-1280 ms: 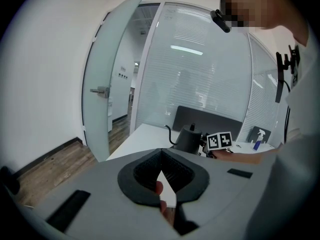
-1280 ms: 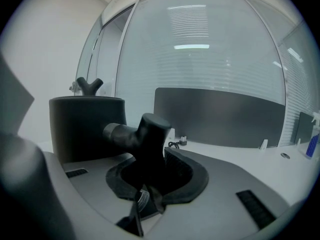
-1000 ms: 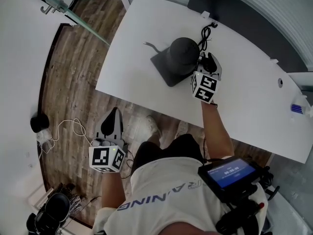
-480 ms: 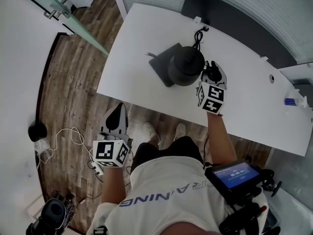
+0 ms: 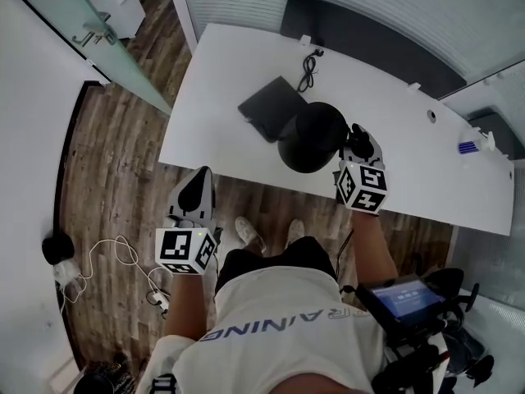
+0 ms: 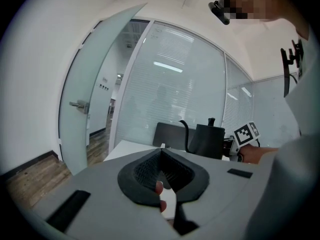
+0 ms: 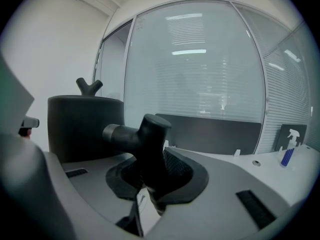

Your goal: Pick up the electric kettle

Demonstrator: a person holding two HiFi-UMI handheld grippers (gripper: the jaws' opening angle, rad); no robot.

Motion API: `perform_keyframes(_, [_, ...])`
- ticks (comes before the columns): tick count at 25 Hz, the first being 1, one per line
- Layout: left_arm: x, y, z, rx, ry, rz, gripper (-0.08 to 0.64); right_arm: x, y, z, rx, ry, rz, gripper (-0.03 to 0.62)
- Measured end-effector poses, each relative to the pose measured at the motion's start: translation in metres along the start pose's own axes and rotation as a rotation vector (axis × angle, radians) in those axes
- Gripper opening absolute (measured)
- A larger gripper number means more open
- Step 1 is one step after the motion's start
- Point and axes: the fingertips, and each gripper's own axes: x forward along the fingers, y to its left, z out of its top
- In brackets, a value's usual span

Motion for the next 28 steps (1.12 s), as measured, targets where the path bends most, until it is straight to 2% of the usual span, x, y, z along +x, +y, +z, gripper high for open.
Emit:
perform_keyframes(9, [-0.035,-0.05,-0.001,0.01,-0.028,-0.025,0.017,-0.096,-0.028,-0.008,0.044,-0.021,-0.007,0.08])
perform_keyframes(18, [-0.081,-0.157,-0.012,0.015,-0.028,-0.078,0.017,-0.198,-0.082,-0.018,0.025,-0.017,-0.026,0.08])
perform_keyframes(23, [-0.109,-0.194,-0.016,0.023,-0.04,-0.06,0.017,-0.247,-0.1,-0.022,0.039,-0.026,0.006,0.08])
perform_keyframes(28, [-0.136,-0.214,-0.015,0.035,-0.043,-0.029,0.017,-0.28,-0.1,-0.026,0.04,-0.023,0.06,0.08])
